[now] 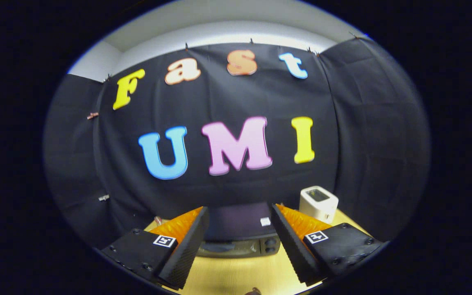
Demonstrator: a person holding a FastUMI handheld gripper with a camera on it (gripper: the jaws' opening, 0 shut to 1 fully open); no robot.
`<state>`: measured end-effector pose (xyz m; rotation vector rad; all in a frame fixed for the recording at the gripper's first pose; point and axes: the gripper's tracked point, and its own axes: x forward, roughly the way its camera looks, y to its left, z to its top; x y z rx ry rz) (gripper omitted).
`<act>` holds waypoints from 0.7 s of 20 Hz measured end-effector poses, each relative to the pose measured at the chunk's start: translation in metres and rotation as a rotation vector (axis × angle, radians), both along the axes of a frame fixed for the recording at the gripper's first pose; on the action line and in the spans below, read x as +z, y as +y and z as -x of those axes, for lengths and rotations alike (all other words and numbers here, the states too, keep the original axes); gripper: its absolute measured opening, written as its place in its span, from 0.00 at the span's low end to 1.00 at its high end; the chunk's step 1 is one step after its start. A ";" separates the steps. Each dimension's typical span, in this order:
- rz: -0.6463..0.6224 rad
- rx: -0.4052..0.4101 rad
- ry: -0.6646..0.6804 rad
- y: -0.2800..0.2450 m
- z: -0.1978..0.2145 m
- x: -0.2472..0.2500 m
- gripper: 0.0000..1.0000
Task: Open the toaster oven, put the food inside, and close the toaster oven door.
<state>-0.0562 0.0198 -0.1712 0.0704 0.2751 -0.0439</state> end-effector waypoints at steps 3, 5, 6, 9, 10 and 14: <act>0.050 0.023 -0.167 0.008 -0.016 0.096 0.97; 0.045 0.050 -0.221 0.016 -0.025 0.136 0.97; 0.014 0.068 -0.250 0.022 -0.028 0.153 0.97; -0.044 0.099 -0.297 0.024 -0.035 0.189 0.97; -0.040 0.097 -0.312 0.019 -0.034 0.193 0.97; 0.026 0.080 -0.365 -0.003 -0.028 0.210 0.97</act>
